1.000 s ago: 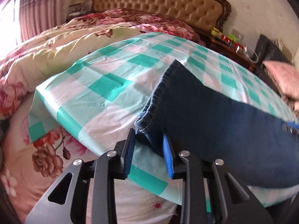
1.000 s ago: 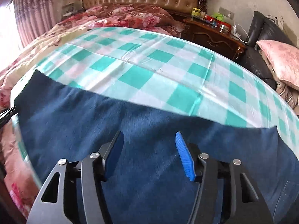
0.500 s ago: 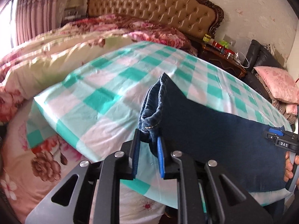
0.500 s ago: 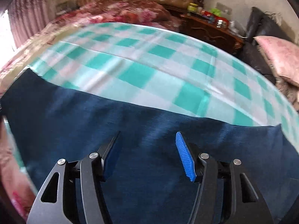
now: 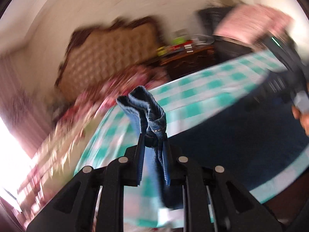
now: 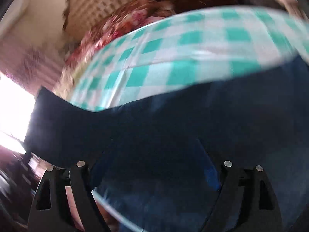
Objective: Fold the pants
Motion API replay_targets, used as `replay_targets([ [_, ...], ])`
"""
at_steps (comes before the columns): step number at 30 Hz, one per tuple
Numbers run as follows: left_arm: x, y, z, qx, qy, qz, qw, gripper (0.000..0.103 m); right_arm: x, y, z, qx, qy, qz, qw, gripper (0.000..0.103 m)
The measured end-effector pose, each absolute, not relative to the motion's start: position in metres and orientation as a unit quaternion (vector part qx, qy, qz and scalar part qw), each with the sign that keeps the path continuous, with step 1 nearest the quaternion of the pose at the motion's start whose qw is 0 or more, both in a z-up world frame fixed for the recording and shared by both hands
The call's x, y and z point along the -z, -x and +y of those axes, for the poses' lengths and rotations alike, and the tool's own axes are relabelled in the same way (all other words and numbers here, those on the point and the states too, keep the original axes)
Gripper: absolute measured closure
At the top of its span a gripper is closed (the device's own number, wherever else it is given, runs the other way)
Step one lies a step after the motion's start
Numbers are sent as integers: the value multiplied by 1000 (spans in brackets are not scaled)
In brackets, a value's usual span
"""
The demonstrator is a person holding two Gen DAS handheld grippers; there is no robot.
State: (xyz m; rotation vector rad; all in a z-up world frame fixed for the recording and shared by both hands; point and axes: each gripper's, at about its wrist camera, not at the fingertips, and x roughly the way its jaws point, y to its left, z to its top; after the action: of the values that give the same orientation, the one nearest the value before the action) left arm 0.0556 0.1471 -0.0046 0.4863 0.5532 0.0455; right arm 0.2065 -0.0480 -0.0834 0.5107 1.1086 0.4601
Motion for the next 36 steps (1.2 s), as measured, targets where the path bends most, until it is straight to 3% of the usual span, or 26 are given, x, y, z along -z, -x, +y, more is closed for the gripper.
replay_targets([
  [4,65,-37,38,61,-311,268,910,85,94,-184,-103,-193,-292,519,780,23],
  [7,109,-23,-5,68,-361,264,892,78,103,-171,-126,-172,-299,526,777,23],
  [14,116,-26,-2,28,-350,271,896,70,107,-170,-134,-179,-294,533,772,23],
  [17,115,-27,-1,17,-358,266,895,52,107,-170,-129,-187,-290,540,768,22],
  [21,117,-26,3,25,-328,290,899,50,106,-170,-125,-187,-283,543,768,22],
  [22,117,-27,4,31,-323,294,899,50,106,-170,-124,-187,-281,545,768,22],
  [24,117,-29,6,51,-313,301,899,61,106,-170,-121,-188,-275,548,767,22],
  [26,117,-35,8,66,-292,317,900,80,104,-169,-117,-191,-272,552,765,22],
  [29,116,-35,7,73,-301,305,901,86,104,-169,-110,-203,-277,560,754,22],
  [36,92,-34,24,76,-242,295,921,87,114,-183,-89,-245,-344,592,686,22],
])
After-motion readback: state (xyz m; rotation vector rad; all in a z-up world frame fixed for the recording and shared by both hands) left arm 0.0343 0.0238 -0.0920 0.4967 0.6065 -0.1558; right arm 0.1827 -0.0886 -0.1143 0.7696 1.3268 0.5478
